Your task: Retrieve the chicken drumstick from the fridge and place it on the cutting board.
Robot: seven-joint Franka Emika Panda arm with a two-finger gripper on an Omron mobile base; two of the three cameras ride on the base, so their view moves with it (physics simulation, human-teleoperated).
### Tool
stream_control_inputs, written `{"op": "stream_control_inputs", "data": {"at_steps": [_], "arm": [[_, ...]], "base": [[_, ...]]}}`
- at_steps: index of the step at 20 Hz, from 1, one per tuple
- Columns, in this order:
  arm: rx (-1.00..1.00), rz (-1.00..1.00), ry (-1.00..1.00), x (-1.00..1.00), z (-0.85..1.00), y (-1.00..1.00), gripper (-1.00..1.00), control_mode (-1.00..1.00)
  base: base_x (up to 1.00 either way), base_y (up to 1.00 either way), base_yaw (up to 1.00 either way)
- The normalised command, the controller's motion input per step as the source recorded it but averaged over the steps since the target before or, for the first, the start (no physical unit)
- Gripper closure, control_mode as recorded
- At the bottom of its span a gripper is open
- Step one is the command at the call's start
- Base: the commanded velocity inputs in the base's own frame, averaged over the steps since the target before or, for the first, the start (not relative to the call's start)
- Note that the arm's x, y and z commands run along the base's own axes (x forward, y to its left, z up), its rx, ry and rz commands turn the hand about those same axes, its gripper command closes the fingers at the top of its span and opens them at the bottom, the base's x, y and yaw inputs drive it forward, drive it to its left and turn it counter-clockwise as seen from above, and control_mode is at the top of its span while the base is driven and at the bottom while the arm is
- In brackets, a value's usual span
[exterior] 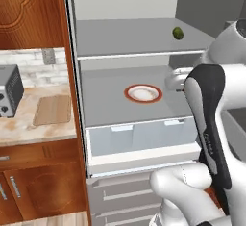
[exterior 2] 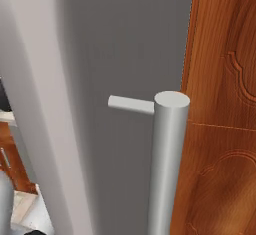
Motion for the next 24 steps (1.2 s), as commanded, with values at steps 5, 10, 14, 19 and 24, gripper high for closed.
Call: {"op": "stream_control_inputs", "data": {"at_steps": [5, 10, 14, 19, 24], "arm": [[0.00, 0.00, 0.00, 0.00, 0.00, 0.00, 1.00, 1.00], [0.00, 0.00, 0.00, 0.00, 0.00, 0.00, 1.00, 1.00], [0.00, 0.00, 0.00, 0.00, 0.00, 0.00, 1.00, 1.00], [0.00, 0.00, 0.00, 0.00, 0.00, 0.00, 1.00, 1.00], [0.00, 0.00, 0.00, 0.00, 0.00, 0.00, 1.00, 1.00]], "base": [[-0.70, 0.72, 0.12], [-0.08, 1.00, -0.01], [0.00, 1.00, -0.10], [0.49, 0.96, -0.15], [0.98, 0.70, -0.25]]}}
